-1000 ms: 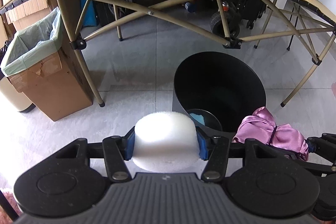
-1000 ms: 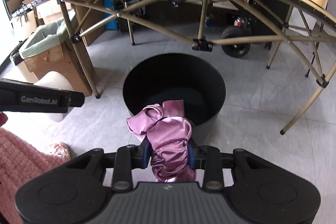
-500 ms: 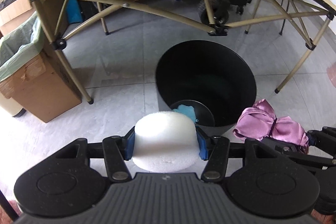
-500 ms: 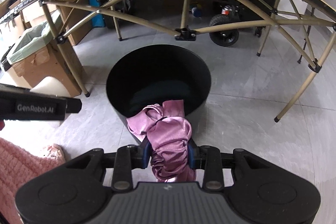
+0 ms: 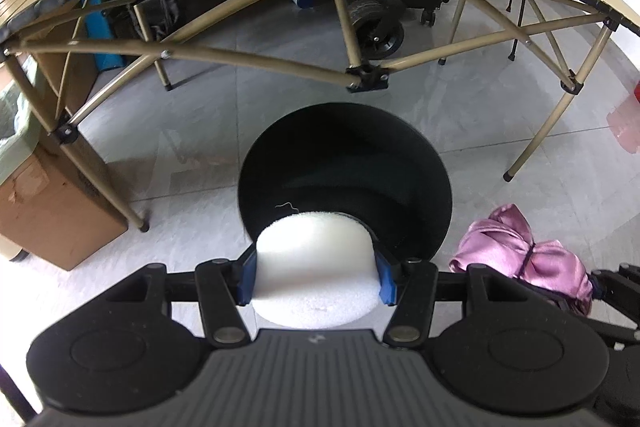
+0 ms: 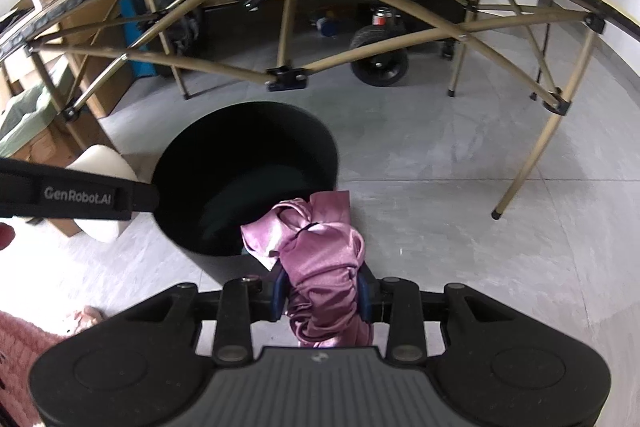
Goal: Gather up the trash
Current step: 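Carry the white cylinder and pink cloth from the table over the black bin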
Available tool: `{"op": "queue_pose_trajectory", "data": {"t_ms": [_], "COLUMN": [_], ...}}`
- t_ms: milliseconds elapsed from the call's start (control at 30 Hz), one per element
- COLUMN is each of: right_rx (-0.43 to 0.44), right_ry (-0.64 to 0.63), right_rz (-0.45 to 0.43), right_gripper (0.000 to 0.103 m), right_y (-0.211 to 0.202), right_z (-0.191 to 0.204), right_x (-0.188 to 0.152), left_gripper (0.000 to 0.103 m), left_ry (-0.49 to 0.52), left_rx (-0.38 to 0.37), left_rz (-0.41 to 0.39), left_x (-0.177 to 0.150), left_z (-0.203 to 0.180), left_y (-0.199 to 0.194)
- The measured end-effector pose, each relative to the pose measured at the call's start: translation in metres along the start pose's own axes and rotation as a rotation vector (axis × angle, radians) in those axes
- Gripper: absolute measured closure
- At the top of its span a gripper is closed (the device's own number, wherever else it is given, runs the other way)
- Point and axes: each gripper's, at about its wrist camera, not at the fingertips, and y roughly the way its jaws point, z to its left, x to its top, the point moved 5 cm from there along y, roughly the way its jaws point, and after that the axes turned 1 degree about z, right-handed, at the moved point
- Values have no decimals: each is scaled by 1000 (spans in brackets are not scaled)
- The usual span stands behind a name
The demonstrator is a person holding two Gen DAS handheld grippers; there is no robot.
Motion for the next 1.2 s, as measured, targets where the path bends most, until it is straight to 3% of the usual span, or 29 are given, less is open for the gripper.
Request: {"op": "queue_pose_trajectory", "data": {"t_ms": [200, 433, 800, 1200], "right_rx": [-26, -50, -104, -144], "right_ry": [61, 116, 171, 209], "right_rz": [-13, -26, -39, 5], "right_gripper": [70, 70, 70, 70], "right_y": [0, 0, 1, 21], "right_z": [-20, -38, -61, -77], "right_x": [6, 13, 25, 32], "left_gripper": [47, 47, 47, 47], "left_ry": [-5, -25, -74, -101], "left_rx": [12, 24, 43, 70], "left_rz": [0, 62, 155, 218], "left_x": [19, 30, 37, 36], "left_z": [-8, -16, -31, -36], "left_y": [15, 41, 83, 112]}}
